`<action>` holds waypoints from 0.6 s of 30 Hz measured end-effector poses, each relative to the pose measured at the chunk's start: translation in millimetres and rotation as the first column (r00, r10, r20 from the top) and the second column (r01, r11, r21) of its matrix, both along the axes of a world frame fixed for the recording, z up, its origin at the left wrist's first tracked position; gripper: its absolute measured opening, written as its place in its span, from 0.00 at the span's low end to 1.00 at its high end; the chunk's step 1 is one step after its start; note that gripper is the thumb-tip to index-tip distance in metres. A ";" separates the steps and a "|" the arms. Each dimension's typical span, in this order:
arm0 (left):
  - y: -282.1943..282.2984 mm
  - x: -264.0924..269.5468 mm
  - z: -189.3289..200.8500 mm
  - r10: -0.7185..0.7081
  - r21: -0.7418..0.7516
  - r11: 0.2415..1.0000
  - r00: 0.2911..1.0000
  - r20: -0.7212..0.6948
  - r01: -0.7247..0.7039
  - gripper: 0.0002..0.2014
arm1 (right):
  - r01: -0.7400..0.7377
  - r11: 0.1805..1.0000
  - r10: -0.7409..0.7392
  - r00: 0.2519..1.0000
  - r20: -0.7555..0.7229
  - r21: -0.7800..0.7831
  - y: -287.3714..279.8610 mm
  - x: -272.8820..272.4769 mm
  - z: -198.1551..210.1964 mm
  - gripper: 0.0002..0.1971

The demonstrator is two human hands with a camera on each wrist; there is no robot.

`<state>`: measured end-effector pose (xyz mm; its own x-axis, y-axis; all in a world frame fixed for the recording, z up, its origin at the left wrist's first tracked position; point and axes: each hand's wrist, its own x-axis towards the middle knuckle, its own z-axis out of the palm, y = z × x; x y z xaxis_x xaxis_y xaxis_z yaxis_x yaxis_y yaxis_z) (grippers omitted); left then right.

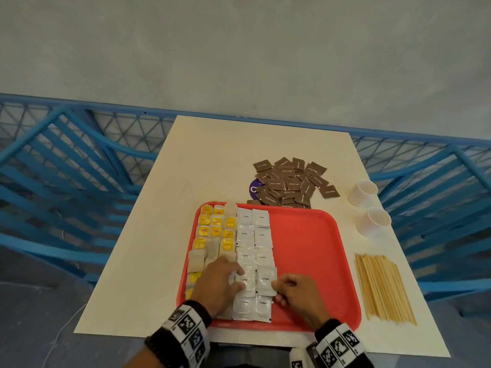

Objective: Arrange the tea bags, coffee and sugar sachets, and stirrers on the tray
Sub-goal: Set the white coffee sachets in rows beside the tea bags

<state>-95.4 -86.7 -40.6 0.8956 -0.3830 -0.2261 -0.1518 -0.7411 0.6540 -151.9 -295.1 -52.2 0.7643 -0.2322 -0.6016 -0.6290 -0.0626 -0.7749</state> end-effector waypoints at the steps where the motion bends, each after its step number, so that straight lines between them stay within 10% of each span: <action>1: -2.6 -0.9 -5.6 -0.014 0.029 0.999 1.000 0.007 0.014 0.13 | 0.005 1.000 -0.005 1.000 -0.002 -0.012 0.0 0.2 -3.2 0.05; 14: -13.4 -3.5 -14.6 -0.085 0.159 0.984 0.996 0.003 0.083 0.20 | -0.044 0.950 0.065 0.996 0.058 -0.309 3.6 9.2 -13.7 0.15; 18: -4.3 -0.6 16.5 0.125 -0.304 0.936 0.975 -0.182 -0.176 0.23 | -0.061 0.923 0.126 0.981 0.150 -0.379 -8.7 13.2 18.1 0.15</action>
<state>-96.0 -91.0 -24.0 0.9112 -0.3213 -0.2580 0.0695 -0.4975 0.8647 -138.7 -303.8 -34.0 0.8756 -0.3360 -0.3471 -0.4689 -0.4182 -0.7780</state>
